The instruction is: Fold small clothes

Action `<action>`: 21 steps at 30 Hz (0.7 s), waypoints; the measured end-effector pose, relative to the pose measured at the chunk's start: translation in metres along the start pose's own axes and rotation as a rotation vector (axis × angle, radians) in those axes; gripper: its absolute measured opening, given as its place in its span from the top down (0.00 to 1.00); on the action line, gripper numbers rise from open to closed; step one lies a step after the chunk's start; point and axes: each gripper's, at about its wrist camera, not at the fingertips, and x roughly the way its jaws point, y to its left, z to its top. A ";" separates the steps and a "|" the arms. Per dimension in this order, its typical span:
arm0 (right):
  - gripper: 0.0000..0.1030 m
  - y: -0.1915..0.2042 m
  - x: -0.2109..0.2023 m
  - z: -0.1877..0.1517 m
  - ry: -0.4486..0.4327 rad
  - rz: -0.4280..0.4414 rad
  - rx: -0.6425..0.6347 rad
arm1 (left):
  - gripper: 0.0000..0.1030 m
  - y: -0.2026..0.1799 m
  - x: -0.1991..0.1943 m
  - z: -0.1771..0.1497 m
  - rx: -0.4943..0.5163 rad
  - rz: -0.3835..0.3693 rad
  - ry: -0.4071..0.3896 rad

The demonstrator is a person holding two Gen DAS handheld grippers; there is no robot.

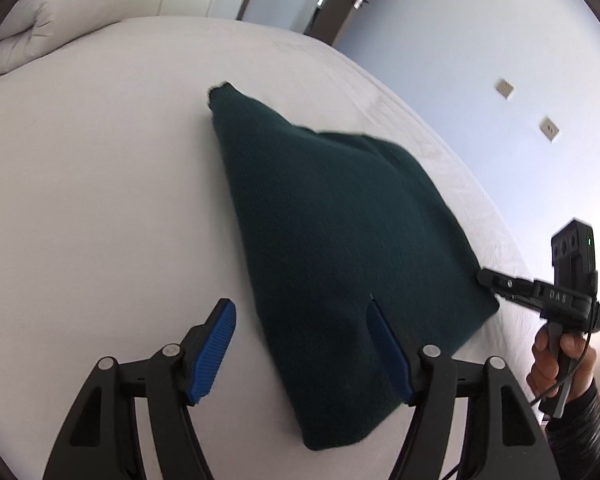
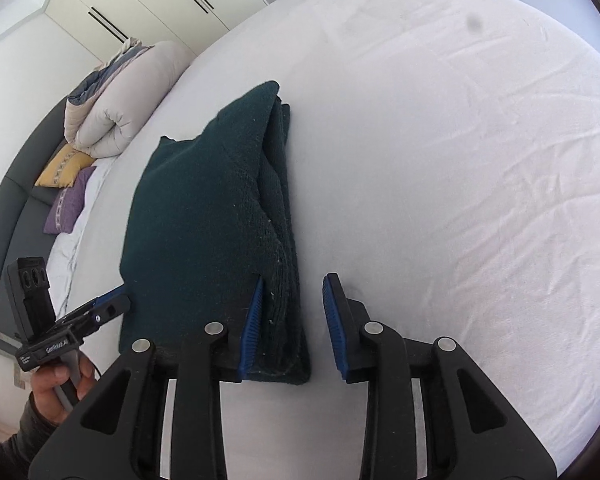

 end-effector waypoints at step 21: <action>0.79 0.052 0.074 0.078 0.092 -0.071 -0.029 | 0.59 -0.002 0.064 0.049 -0.131 -0.049 0.223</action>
